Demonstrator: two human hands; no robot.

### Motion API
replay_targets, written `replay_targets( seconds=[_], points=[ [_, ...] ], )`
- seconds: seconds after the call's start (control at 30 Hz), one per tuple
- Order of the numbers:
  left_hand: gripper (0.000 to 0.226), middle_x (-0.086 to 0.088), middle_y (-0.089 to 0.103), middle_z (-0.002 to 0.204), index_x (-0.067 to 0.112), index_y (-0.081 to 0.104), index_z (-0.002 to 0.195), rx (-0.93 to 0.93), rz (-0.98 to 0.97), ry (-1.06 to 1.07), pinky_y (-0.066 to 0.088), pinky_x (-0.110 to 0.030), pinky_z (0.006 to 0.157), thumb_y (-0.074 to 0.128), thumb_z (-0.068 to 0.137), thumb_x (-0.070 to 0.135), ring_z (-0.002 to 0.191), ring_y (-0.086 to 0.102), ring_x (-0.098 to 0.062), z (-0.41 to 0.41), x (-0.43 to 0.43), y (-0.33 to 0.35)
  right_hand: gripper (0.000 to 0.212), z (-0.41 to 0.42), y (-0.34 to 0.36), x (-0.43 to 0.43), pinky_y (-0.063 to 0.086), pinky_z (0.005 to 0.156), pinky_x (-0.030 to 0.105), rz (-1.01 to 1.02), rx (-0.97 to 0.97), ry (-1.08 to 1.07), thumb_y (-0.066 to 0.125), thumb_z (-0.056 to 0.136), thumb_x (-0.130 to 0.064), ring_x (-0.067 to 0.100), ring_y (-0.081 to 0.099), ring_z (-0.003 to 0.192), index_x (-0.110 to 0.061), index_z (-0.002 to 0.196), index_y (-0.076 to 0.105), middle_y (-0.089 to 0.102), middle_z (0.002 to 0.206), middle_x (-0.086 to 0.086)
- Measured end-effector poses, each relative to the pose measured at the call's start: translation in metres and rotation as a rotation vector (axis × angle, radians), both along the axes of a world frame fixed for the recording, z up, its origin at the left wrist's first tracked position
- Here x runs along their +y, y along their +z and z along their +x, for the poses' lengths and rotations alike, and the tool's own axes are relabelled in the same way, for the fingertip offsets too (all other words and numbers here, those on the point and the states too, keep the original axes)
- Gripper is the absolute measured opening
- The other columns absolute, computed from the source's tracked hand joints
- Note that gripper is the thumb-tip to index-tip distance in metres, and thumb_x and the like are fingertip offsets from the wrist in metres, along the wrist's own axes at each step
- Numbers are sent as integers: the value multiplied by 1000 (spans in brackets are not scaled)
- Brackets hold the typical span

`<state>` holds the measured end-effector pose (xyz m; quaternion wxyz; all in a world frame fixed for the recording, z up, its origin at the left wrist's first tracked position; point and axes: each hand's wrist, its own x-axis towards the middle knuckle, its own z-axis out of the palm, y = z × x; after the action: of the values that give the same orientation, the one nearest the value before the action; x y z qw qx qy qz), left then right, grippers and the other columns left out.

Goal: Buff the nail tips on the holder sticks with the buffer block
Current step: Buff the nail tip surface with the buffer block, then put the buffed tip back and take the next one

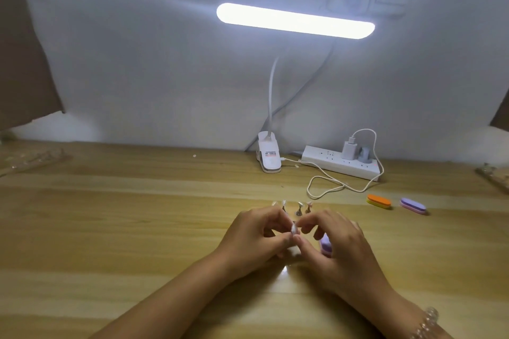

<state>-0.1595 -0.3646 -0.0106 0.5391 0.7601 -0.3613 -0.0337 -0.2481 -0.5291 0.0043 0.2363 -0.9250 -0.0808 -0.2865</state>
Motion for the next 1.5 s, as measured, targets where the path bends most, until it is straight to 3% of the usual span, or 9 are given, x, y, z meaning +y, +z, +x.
replay_targets(
  seconds=[0.17, 0.33, 0.47, 0.6, 0.73, 0.87, 1.03, 1.27, 1.5],
  points=[
    [13, 22, 65, 74, 41, 70, 86, -208, 158, 108, 41, -30, 59, 68, 73, 44, 63, 51, -3, 2, 0, -1, 16, -1, -1, -1, 40, 78, 31, -32, 73, 16, 71, 80, -30, 1, 55, 82, -32, 88, 57, 59, 87, -21],
    [17, 41, 56, 83, 44, 66, 93, -268, 275, 145, 30, -21, 61, 71, 77, 45, 75, 48, 12, 0, -1, -2, 17, -1, 0, -2, 34, 77, 21, -57, 142, 24, 70, 80, -29, -2, 52, 82, -32, 86, 55, 55, 84, -23],
    [11, 27, 60, 79, 39, 74, 91, -196, 276, 57, 36, -23, 61, 76, 80, 39, 73, 52, 6, 2, 2, 6, 17, 0, -1, -4, 32, 76, 20, -58, 160, 11, 70, 79, -30, 1, 50, 81, -33, 84, 54, 54, 81, -23],
    [13, 7, 62, 89, 28, 80, 97, -145, 257, -33, 46, -33, 73, 78, 84, 29, 81, 55, -8, 7, 10, 10, 14, 0, -1, -3, 34, 78, 23, -71, 164, 16, 69, 81, -35, 1, 49, 81, -33, 84, 55, 54, 81, -23],
    [10, 19, 61, 76, 33, 77, 90, -123, 200, -19, 50, -39, 70, 80, 81, 31, 71, 55, -6, 4, 7, 6, 11, 0, -1, -2, 36, 78, 27, -48, 131, -1, 63, 78, -39, 2, 50, 80, -32, 84, 56, 55, 81, -22],
    [11, 19, 69, 81, 32, 73, 87, -94, 208, 7, 53, -38, 72, 77, 77, 36, 73, 63, -7, 5, 5, 5, 11, 1, -1, -2, 36, 78, 25, -61, 138, 15, 63, 78, -39, 1, 51, 83, -34, 85, 55, 55, 83, -23],
    [14, 19, 68, 79, 36, 68, 76, -98, 198, 36, 39, -21, 59, 80, 77, 28, 59, 53, 4, 4, 4, 6, 11, 0, 0, 0, 35, 78, 23, -109, 125, 1, 64, 80, -37, 1, 51, 84, -33, 87, 56, 54, 83, -21],
    [20, 24, 66, 77, 41, 65, 70, -94, 228, 43, 42, -29, 63, 78, 77, 28, 62, 51, 1, 5, 3, 8, 12, 3, -1, 3, 31, 76, 18, -74, 128, -13, 64, 77, -40, -2, 48, 82, -33, 84, 56, 52, 78, -23],
    [19, 27, 64, 70, 41, 66, 67, -63, 218, 48, 37, -23, 60, 81, 73, 32, 57, 53, 9, 5, 1, 9, 13, 5, -2, 2, 29, 75, 20, -19, 143, -9, 58, 77, -46, -3, 49, 84, -35, 83, 58, 55, 79, -22]
  ],
)
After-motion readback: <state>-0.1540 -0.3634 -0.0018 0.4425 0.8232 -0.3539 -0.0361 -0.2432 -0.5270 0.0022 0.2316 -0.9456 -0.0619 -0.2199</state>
